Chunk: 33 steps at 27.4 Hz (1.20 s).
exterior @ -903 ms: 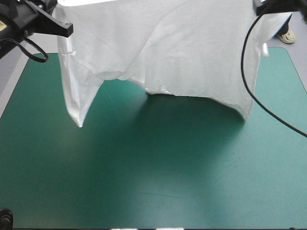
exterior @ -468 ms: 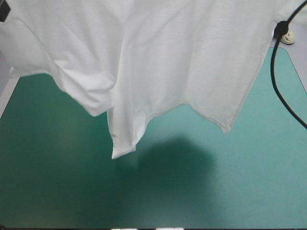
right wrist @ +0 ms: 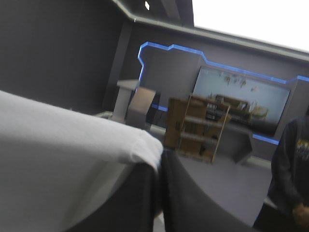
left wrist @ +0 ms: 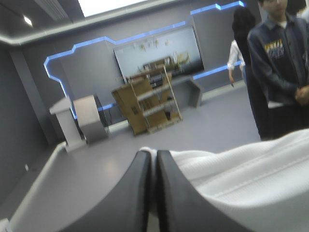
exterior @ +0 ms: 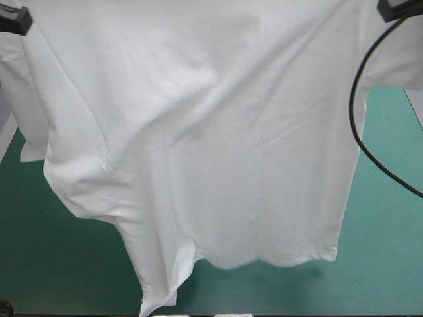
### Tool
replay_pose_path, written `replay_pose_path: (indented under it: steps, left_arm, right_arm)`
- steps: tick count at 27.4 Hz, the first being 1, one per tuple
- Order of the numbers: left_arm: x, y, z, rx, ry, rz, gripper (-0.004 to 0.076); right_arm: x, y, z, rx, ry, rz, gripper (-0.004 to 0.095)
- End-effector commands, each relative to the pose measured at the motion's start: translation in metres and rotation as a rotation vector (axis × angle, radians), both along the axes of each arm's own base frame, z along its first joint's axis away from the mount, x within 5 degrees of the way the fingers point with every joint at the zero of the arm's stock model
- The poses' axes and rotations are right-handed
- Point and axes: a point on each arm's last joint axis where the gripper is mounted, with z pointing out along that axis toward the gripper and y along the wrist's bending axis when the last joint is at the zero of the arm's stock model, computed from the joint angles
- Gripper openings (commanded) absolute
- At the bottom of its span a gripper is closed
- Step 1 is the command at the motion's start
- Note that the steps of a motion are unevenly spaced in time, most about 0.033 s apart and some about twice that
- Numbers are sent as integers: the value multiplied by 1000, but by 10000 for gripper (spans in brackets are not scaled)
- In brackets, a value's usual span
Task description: Fold the cloth
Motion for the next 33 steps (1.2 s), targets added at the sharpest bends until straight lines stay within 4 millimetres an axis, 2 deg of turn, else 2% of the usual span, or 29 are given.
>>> replay_pose_path:
  steps: [1, 3, 5, 8, 9, 10, 13, 17, 23, 25, 27, 28, 30, 32, 33]
  left_arm:
    - [49, -1, -20, 13, 51, 46, 19]
    - [77, -5, -36, 29, 114, 47, 19]
    - [113, -9, -59, 53, 197, 51, 19]
    - [171, -17, -101, 80, 327, 46, 19]
    - [183, -18, -111, 79, 353, 41, 19]
    - [209, -22, -133, 83, 411, 35, 19]
    - [256, -30, -178, 72, 485, 16, 19]
    - [302, -35, -236, 94, 591, 15, 19]
    - [340, -46, -309, 84, 743, -36, 19]
    - [344, -49, -324, 81, 792, -59, 19]
    - [346, -50, -329, 88, 810, -67, 19]
    - [346, -50, -329, 88, 810, -67, 19]
    - [346, -50, -329, 82, 805, -64, 25]
    - [345, -49, -328, 74, 809, -67, 79]
    - [344, -50, -327, 67, 816, -74, 142]
  right_arm:
    - [49, 3, -24, -38, 70, -68, -18]
    - [82, 9, -48, -53, 151, -67, -17]
    - [113, 15, -70, -64, 210, -66, -18]
    - [160, 23, -105, -82, 294, -66, -18]
    - [173, 25, -115, -89, 317, -69, -18]
    - [192, 26, -129, -96, 350, -78, -18]
    - [234, 19, -163, -80, 414, -101, -18]
    - [280, 3, -212, -48, 521, -96, -18]
    - [323, 2, -277, -66, 659, -80, -18]
    - [334, 4, -298, -56, 711, -70, -17]
    - [339, 5, -312, -58, 749, -66, 5]
    - [340, 5, -315, -60, 763, -64, 47]
    - [341, 5, -315, -67, 762, -62, 191]
    - [339, 5, -312, -67, 755, -61, 435]
    - [338, 5, -308, -60, 751, -61, 555]
